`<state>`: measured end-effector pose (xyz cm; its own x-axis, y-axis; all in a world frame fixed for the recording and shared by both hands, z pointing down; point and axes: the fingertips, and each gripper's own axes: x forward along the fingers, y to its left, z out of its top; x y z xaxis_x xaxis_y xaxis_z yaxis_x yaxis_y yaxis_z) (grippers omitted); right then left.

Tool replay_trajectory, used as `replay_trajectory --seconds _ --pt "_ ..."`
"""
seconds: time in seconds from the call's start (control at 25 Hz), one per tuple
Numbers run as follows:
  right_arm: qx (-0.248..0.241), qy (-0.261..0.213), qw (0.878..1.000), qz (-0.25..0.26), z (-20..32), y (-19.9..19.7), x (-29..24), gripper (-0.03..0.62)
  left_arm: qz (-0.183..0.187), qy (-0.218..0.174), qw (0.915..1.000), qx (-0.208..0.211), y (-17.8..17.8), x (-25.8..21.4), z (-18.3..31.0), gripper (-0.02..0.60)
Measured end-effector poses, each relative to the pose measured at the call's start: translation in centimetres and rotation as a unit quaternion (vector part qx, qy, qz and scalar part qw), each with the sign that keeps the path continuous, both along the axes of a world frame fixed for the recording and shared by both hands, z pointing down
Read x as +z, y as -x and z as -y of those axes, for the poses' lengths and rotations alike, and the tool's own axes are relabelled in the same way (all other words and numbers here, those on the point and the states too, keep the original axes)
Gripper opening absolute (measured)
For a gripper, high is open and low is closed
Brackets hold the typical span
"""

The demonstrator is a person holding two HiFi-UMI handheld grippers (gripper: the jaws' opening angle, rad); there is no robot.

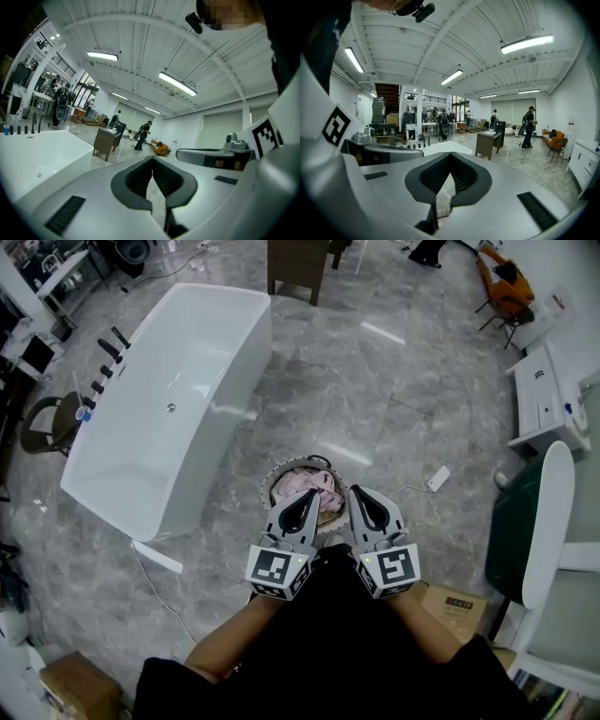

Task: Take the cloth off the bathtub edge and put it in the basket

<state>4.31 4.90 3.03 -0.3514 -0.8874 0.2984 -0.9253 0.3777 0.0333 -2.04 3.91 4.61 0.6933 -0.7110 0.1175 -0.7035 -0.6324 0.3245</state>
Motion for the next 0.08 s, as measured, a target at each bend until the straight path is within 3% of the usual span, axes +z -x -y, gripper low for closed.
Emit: replay_trajectory --seconds 0.08 --pt "0.001 0.000 1.000 -0.002 -0.10 0.06 0.28 0.031 -0.001 -0.001 1.0000 0.002 0.03 0.20 0.01 0.015"
